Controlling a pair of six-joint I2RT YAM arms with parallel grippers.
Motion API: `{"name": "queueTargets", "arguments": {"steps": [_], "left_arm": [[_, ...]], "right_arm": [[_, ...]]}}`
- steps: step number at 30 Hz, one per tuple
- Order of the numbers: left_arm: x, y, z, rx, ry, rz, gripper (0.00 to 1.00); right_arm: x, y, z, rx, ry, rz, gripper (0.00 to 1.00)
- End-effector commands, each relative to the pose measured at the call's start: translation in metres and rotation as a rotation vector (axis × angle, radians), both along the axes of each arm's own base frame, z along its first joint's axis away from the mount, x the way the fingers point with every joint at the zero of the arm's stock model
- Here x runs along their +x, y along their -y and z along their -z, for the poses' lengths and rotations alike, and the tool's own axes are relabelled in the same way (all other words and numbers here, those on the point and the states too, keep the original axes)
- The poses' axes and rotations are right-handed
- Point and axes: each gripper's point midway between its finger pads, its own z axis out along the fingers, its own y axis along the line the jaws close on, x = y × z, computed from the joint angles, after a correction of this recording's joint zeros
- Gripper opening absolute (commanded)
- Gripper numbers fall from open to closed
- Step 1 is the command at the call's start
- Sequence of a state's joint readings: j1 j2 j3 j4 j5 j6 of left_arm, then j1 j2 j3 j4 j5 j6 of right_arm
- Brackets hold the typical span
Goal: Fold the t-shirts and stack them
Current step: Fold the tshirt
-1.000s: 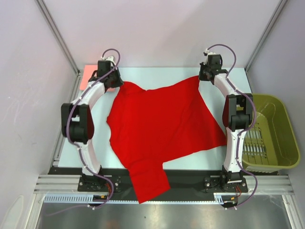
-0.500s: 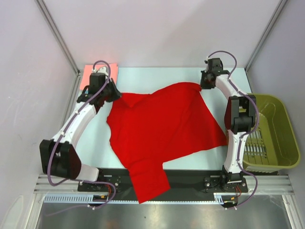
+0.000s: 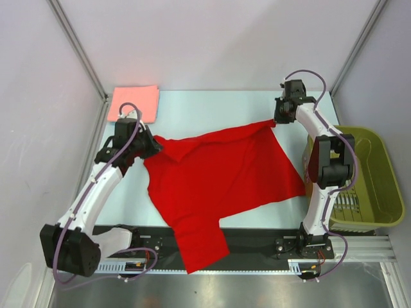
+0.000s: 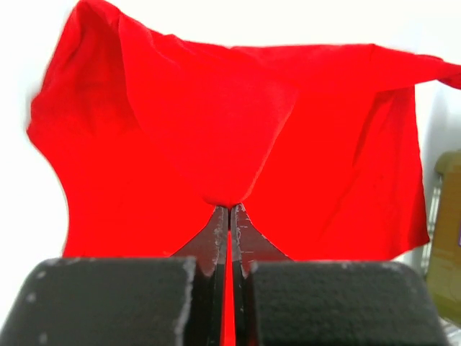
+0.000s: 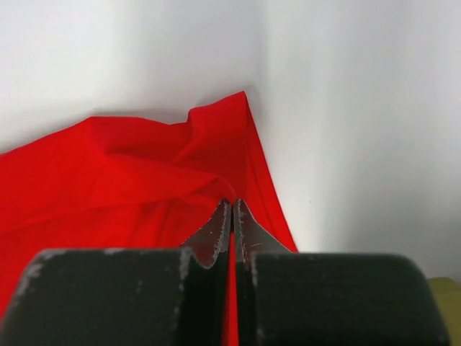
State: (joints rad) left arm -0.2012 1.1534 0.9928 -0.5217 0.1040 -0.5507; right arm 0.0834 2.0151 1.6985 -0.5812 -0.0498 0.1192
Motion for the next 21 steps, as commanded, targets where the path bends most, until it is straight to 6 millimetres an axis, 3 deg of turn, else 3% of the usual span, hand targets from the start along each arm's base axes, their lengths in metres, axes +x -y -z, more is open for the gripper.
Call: {"name": "queueTargets", "arguments": {"steps": [1,13,21], "left_arm": [[-0.022,0.005,0.001,-0.057,-0.023,-0.002,0.00],[-0.068,0.028,0.012,-0.123,-0.080,0.051,0.00],[-0.082,0.021,0.029,-0.091,-0.126,0.029,0.00]], "right_arm": [[-0.009,0.013,-0.019,-0.036,0.023,0.013,0.00],[-0.015,0.021,-0.013,-0.042,0.008,0.021,0.01],[-0.019,0.021,-0.008,-0.027,-0.015,0.025,0.01]]}}
